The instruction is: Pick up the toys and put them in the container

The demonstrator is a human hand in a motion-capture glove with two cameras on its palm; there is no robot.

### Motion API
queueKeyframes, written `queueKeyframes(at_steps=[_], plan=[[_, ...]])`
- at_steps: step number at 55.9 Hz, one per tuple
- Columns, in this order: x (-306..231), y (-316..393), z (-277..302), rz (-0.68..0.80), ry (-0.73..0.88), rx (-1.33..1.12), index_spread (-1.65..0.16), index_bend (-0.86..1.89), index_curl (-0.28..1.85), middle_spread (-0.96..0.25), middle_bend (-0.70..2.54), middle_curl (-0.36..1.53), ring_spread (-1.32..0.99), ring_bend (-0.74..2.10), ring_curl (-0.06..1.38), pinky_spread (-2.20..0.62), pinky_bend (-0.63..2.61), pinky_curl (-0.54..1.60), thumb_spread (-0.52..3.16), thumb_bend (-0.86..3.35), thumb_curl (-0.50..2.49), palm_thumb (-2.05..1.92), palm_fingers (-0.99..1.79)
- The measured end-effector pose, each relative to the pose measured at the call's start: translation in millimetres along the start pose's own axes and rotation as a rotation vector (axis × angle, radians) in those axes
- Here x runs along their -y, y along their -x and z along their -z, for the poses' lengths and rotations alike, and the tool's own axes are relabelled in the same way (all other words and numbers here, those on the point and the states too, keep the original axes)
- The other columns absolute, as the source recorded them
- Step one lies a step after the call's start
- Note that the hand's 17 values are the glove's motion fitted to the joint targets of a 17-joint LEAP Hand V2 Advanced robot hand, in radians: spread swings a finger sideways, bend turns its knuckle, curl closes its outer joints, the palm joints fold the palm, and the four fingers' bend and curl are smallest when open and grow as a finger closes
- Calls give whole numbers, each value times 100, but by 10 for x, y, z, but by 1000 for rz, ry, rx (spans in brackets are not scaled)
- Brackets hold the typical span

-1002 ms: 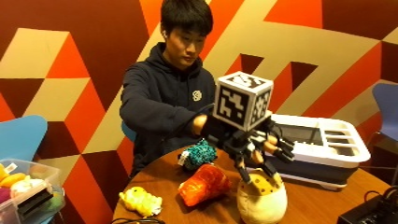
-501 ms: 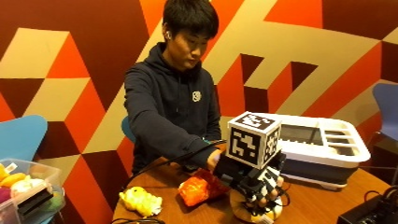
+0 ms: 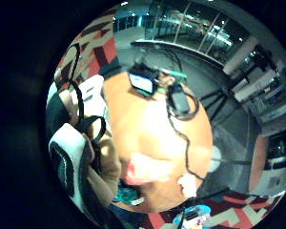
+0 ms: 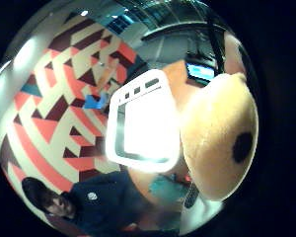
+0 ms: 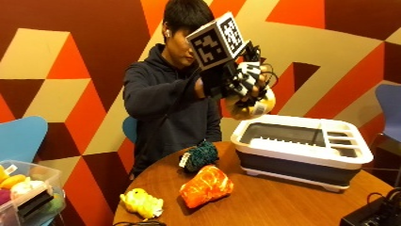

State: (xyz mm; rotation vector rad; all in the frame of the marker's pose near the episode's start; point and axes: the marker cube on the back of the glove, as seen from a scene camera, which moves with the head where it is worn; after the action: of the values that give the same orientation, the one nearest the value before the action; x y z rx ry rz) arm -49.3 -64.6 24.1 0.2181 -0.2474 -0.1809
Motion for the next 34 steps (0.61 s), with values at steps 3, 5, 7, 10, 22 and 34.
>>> queueKeyframes(at_steps=[3,5,7,10,22,34], plan=[[56,186,46,26,-11,40,-43,66,61,-28,89,63,-38,115,58,-40,106,47,6,24,79,82,102],[90,322,40,41,-13,72,-44,67,63,-28,90,64,-39,116,59,-40,107,48,3,25,81,82,100],[123,464,6,54,-17,114,-44,67,66,-28,91,66,-39,117,60,-40,108,49,0,25,81,81,99],[164,672,-88,72,-30,178,-44,68,70,-29,92,69,-39,119,61,-40,110,49,-3,25,83,81,97],[249,1200,-653,138,119,309,-39,33,75,-26,79,71,-37,125,64,-38,120,51,13,13,85,68,58],[190,1163,-800,171,272,247,-32,16,60,-9,37,54,-15,64,44,-9,115,45,89,-4,66,35,-24]])
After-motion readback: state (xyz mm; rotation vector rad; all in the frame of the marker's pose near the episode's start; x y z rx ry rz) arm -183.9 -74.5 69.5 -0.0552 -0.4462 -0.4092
